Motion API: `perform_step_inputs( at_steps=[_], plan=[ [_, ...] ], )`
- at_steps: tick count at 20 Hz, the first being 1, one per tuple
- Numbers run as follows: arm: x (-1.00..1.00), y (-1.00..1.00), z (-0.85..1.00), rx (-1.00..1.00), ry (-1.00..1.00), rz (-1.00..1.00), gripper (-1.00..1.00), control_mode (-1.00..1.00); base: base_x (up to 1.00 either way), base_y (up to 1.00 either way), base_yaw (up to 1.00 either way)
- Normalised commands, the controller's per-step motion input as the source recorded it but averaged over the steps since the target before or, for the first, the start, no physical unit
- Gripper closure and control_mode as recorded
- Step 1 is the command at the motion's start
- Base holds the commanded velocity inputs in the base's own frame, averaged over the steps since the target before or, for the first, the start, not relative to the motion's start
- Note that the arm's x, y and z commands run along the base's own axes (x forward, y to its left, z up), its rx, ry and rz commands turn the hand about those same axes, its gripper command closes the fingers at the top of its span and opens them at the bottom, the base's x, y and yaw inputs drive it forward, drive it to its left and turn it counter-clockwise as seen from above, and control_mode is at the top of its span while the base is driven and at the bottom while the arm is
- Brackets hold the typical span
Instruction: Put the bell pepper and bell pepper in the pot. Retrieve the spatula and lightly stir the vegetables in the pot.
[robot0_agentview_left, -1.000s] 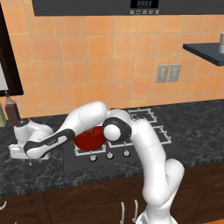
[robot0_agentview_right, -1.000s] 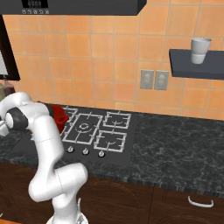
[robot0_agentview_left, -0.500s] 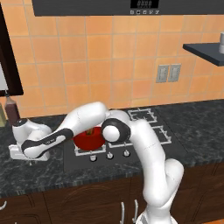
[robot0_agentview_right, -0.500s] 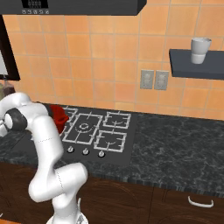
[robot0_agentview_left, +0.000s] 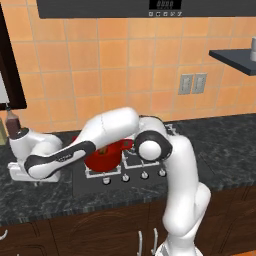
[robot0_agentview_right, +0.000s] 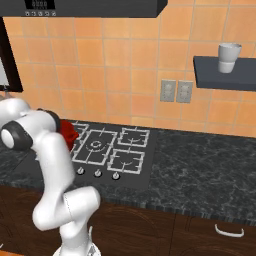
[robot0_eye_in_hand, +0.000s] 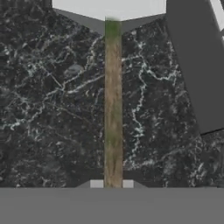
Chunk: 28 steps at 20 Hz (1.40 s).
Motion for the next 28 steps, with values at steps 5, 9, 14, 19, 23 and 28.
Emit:
perform_step_inputs(
  at_steps=[5, 9, 14, 19, 23, 28],
  plan=[
    [-0.59, -0.2, 1.0, 0.13, -0.1, 0.0, 1.0, -1.0, 0.0, 0.0, 0.0],
    [-0.54, 0.0, 1.0, 0.28, -0.02, 0.0, 1.0, -1.0, 0.0, 0.0, 0.0],
    [-0.31, 0.0, 1.0, 0.3, 0.0, 0.0, 1.0, -1.0, 0.0, 0.0, 0.0],
    [-0.42, -0.28, 1.0, 0.38, 0.0, -0.05, 1.0, -1.0, 0.0, 0.0, 0.0],
    [-0.62, -0.51, 1.0, 0.46, 0.0, -0.09, 1.0, -1.0, 0.0, 0.0, 0.0],
    [-0.42, -0.8, 1.0, 0.48, 0.07, -0.15, 1.0, -1.0, 0.0, 0.0, 0.0]
  ],
)
